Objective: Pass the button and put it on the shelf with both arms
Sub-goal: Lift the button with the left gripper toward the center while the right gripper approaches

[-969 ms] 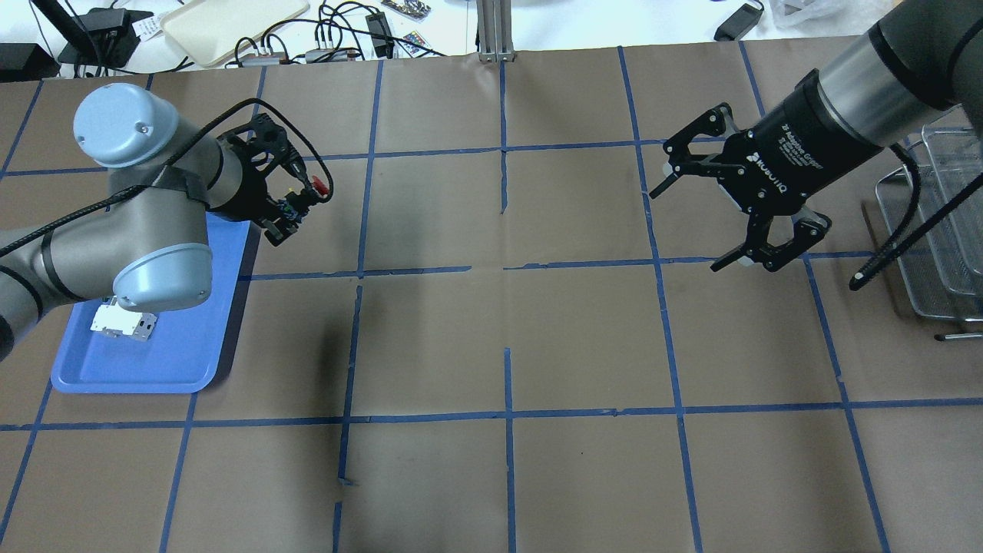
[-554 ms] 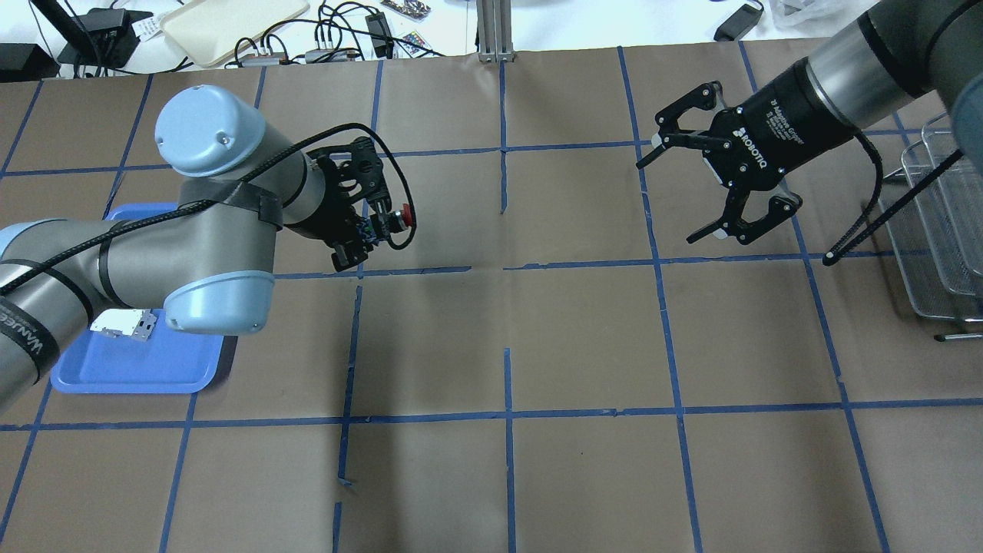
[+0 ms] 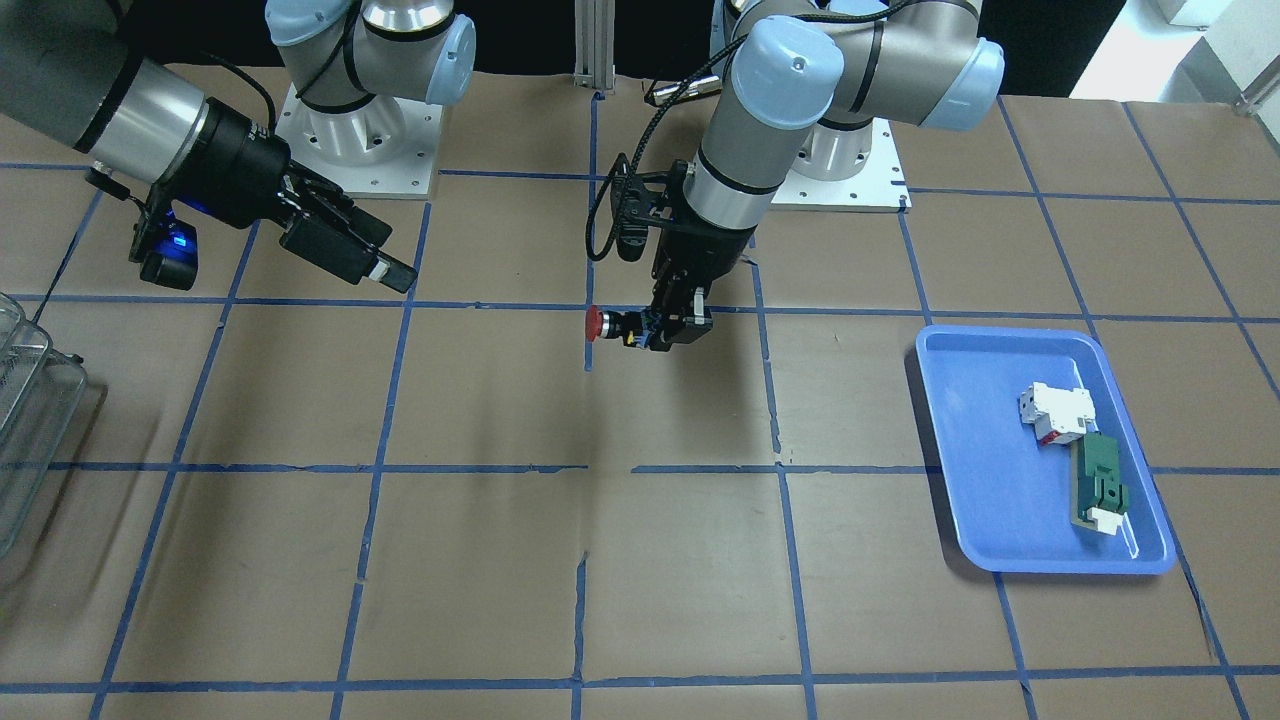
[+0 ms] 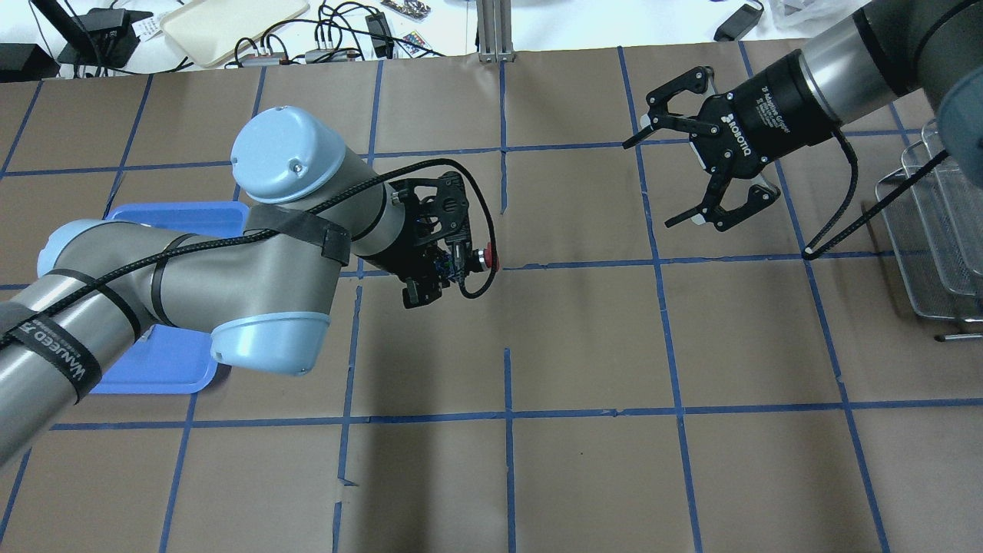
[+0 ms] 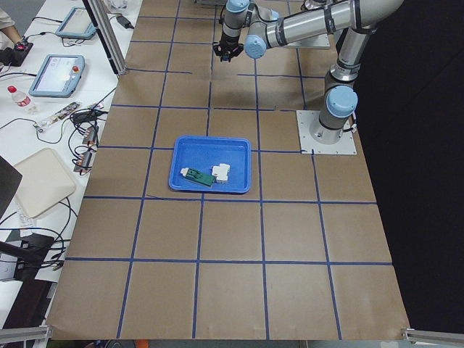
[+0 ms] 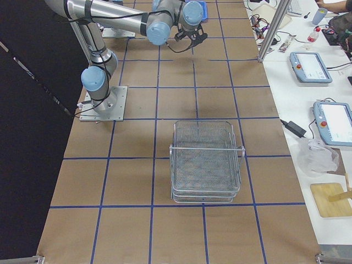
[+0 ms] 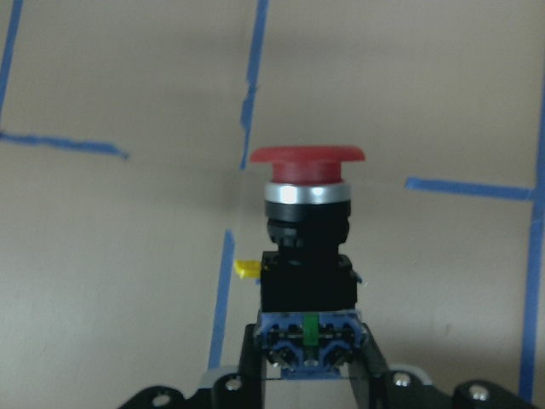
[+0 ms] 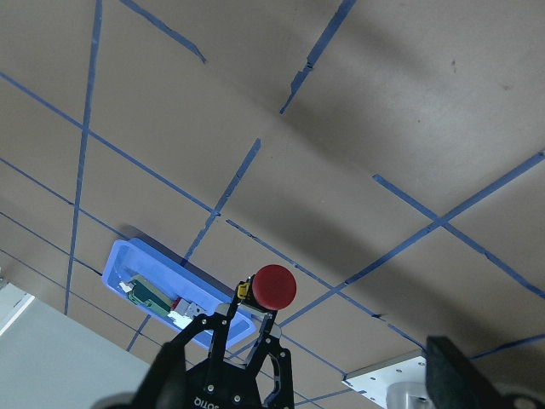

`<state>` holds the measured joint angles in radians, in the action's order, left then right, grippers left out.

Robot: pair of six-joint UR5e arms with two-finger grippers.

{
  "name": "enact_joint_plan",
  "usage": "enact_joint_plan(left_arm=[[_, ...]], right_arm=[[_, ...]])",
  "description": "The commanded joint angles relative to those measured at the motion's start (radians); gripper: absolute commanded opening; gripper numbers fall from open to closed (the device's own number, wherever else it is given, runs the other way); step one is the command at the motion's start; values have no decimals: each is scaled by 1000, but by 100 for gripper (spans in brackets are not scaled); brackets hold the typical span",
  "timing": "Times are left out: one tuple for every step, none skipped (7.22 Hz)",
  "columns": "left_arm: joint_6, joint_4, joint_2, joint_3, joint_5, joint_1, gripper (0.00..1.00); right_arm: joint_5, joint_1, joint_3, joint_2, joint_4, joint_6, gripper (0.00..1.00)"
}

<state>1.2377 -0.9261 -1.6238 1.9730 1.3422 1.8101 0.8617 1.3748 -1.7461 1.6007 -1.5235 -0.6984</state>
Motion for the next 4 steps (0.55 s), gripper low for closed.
enact_joint_plan(left_arm=[[22, -31, 10, -55, -119, 37, 0], [52, -39, 22, -54, -147, 29, 0], [80, -90, 45, -65, -156, 32, 0], [80, -123, 77, -68, -173, 29, 0]], right_arm=[[5, 10, -42, 4, -1, -61, 100], [26, 21, -50, 21, -1, -64, 100], [43, 48, -52, 33, -1, -94, 100], [30, 56, -52, 35, -1, -136, 100]])
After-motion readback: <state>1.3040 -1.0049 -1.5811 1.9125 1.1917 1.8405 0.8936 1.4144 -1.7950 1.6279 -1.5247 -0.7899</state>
